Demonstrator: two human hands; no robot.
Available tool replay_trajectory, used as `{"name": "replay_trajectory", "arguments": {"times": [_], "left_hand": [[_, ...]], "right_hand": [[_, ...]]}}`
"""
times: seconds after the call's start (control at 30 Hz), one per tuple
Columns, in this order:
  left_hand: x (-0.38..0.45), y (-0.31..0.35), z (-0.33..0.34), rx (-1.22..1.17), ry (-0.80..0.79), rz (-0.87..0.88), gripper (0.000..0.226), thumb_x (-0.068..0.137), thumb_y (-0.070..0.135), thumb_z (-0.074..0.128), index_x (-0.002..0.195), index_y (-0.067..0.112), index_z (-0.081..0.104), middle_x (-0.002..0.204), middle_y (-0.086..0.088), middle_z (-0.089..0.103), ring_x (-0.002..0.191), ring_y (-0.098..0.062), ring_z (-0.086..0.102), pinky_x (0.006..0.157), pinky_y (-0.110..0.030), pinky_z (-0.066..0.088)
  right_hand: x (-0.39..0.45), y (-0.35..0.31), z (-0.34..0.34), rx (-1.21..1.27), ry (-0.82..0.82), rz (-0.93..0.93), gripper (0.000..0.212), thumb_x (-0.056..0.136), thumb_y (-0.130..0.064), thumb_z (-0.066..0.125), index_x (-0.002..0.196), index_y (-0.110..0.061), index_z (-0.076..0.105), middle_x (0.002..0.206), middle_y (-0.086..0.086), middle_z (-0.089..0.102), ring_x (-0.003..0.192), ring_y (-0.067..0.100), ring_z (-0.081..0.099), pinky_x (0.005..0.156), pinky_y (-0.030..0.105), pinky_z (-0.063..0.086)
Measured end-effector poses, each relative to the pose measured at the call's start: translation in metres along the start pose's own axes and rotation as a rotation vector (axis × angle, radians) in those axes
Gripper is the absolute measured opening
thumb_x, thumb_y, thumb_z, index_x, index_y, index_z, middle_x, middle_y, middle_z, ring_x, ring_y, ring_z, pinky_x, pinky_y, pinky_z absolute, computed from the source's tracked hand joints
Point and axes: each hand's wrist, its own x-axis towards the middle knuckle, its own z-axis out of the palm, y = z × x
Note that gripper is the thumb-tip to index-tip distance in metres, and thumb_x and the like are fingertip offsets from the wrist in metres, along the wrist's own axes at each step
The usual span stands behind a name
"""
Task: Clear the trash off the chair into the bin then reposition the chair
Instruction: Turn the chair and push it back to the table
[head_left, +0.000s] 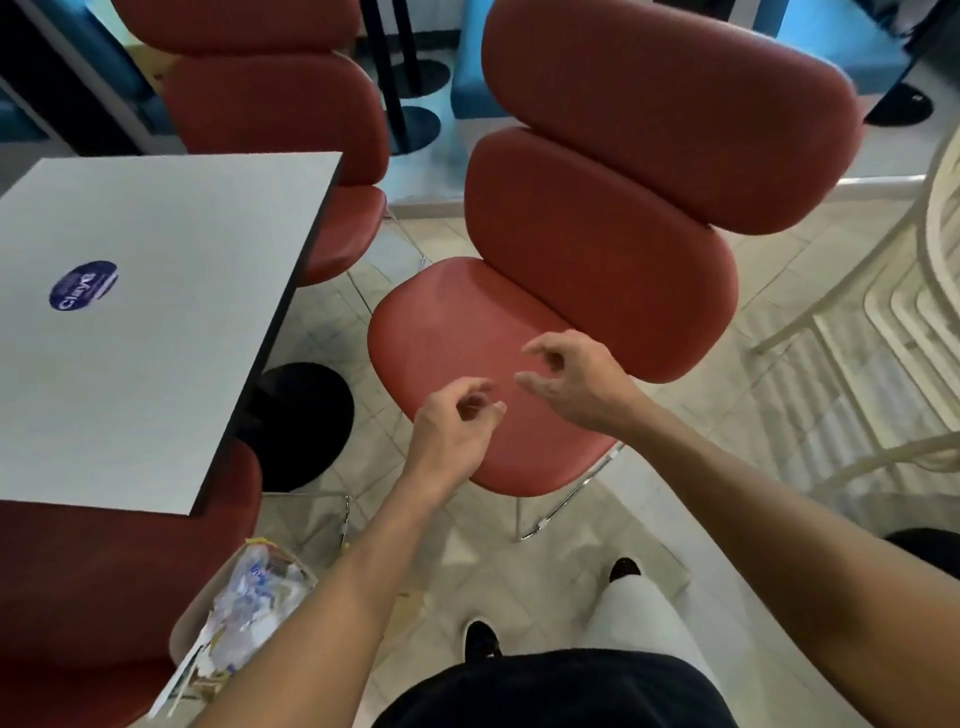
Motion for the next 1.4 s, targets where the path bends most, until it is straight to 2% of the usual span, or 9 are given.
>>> {"name": "replay_trajectory", "arguments": {"times": [0.3,0.5,0.6,0.73,0.83,0.9,1.07,1.23,1.4], "left_hand": [[0.065,0.035,0.032,0.220,0.288,-0.013,0.027,0.083,0.028,0.068,0.110,0.029,0.065,0.109,0.007,0.062,0.107,-0.008,0.055,0.098,-0.034,0.044],[0.090,0.083,0.082,0.182,0.401,-0.086,0.028,0.083,0.030,0.069,0.111,0.029,0.065,0.110,0.010,0.061,0.104,-0.003,0.054,0.099,-0.030,0.044],[0.098,0.109,0.116,0.133,0.422,-0.088,0.028,0.082,0.027,0.070,0.110,0.031,0.065,0.112,0.011,0.061,0.101,0.002,0.051,0.097,-0.021,0.039],[0.113,0.139,0.153,0.093,0.424,-0.071,0.028,0.083,0.025,0.070,0.110,0.031,0.064,0.109,0.013,0.060,0.102,0.001,0.053,0.100,-0.024,0.040],[0.121,0.154,0.170,0.084,0.406,-0.046,0.029,0.082,0.023,0.070,0.110,0.028,0.065,0.107,0.011,0.060,0.100,0.000,0.054,0.098,-0.021,0.040],[0.124,0.161,0.177,0.087,0.412,-0.031,0.029,0.082,0.023,0.070,0.110,0.027,0.065,0.105,0.011,0.059,0.098,-0.001,0.054,0.097,-0.021,0.040],[0.127,0.172,0.197,0.072,0.425,-0.086,0.029,0.083,0.024,0.069,0.110,0.030,0.065,0.106,0.012,0.059,0.100,-0.001,0.054,0.099,-0.023,0.041],[0.135,0.199,0.228,0.032,0.467,-0.072,0.031,0.082,0.023,0.071,0.112,0.030,0.065,0.109,0.011,0.062,0.100,0.003,0.055,0.095,-0.015,0.040],[0.158,0.239,0.270,-0.040,0.497,-0.061,0.035,0.081,0.027,0.071,0.115,0.033,0.064,0.112,0.016,0.062,0.105,0.001,0.057,0.098,-0.026,0.046]], "right_hand": [[0.072,0.033,-0.053,-0.015,-0.105,-0.128,0.041,0.086,-0.039,0.066,0.124,-0.024,0.060,0.115,-0.002,0.053,0.105,0.015,0.058,0.093,0.032,0.048],[0.110,0.067,-0.112,-0.176,-0.229,-0.274,0.044,0.087,-0.041,0.063,0.128,-0.026,0.056,0.120,0.002,0.052,0.109,0.022,0.054,0.094,0.038,0.047],[0.138,0.090,-0.160,-0.351,-0.118,-0.361,0.041,0.086,-0.039,0.062,0.125,-0.024,0.058,0.118,0.006,0.054,0.113,0.029,0.050,0.099,0.044,0.042],[0.178,0.120,-0.228,-0.633,0.147,-0.410,0.034,0.087,-0.032,0.059,0.118,-0.019,0.063,0.122,0.012,0.054,0.130,0.034,0.036,0.113,0.054,0.017],[0.196,0.136,-0.266,-0.870,0.279,-0.355,0.033,0.086,-0.030,0.060,0.117,-0.019,0.062,0.133,0.018,0.045,0.138,0.040,0.023,0.112,0.064,0.005],[0.211,0.144,-0.289,-0.938,0.313,-0.254,0.042,0.083,-0.035,0.062,0.122,-0.021,0.057,0.140,0.019,0.036,0.138,0.044,0.018,0.110,0.068,0.007],[0.225,0.162,-0.313,-0.754,0.061,0.024,0.074,0.087,-0.039,0.063,0.146,-0.038,0.018,0.132,0.022,0.031,0.107,0.050,0.049,0.084,0.055,0.051],[0.226,0.163,-0.324,-0.648,0.037,-0.027,0.073,0.087,-0.039,0.063,0.147,-0.040,0.022,0.121,0.023,0.037,0.094,0.044,0.052,0.071,0.046,0.050],[0.227,0.167,-0.333,-0.583,-0.022,-0.115,0.071,0.086,-0.040,0.065,0.145,-0.034,0.026,0.120,0.021,0.036,0.079,0.030,0.040,0.065,0.037,0.041]]}}
